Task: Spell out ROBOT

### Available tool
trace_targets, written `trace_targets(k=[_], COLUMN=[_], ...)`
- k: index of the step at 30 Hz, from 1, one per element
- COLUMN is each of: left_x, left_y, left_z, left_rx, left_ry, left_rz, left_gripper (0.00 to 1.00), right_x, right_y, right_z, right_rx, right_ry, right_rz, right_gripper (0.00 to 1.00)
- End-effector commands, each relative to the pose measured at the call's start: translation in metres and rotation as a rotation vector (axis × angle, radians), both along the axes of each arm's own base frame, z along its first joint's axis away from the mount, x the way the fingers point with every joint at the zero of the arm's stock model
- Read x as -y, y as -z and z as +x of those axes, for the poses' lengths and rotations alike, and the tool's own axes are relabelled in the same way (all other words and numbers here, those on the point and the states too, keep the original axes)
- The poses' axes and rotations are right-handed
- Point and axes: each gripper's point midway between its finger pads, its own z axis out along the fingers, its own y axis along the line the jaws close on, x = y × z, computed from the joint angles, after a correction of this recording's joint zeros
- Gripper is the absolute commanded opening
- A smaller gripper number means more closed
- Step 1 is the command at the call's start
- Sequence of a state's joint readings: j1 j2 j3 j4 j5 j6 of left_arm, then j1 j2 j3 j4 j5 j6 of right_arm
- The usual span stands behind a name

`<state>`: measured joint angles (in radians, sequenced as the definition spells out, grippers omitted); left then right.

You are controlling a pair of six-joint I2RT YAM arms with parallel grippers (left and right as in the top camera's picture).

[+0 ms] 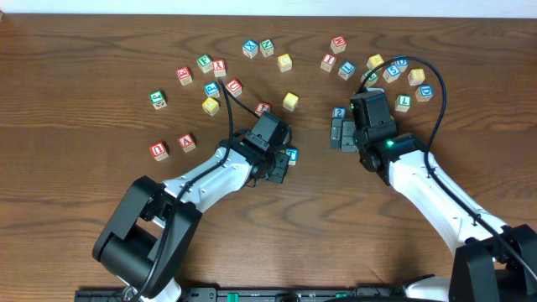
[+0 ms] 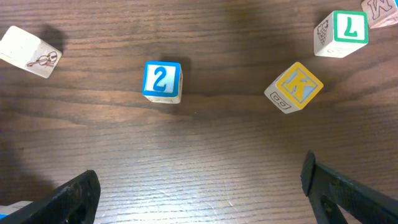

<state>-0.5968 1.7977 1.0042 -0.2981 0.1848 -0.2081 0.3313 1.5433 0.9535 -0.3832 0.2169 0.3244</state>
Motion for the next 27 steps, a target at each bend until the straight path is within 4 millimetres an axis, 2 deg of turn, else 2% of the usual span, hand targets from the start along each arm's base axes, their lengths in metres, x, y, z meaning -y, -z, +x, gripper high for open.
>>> trace_targets(k=[1,10,18,23,27], left_x=[-0.001,-0.002,0.005,0.008,-0.002], left_y=[0.004,0.006,0.006,-0.005,-0.026], left_z=[0.0,-0.004,-0.02,-0.03,-0.03], left_rx=[-0.002,-0.019,-0.061,-0.062,-0.011], left_ry=[0.013,0.012,0.031,0.047,0.024], left_rz=[0.011,0.018,0.02,0.024,0.058], left_gripper=[0.08,0.08,0.07,0.07,0.08], right_x=[0.001,0.001,0.001,0.001,0.001], right_y=[-0.008,-0.008,-0.008,-0.008,-0.007], right_z=[0.002,0.002,0.002,0.001,0.001], right_rx=[0.022,0.022,0.022,0.021,0.017], right_ry=[-0.005,-0.005,-0.005,-0.005,-0.005], right_rz=[0.0,0.0,0.0,0.0,0.0], right_gripper=[0.99,0.99,0.99,0.99,0.99])
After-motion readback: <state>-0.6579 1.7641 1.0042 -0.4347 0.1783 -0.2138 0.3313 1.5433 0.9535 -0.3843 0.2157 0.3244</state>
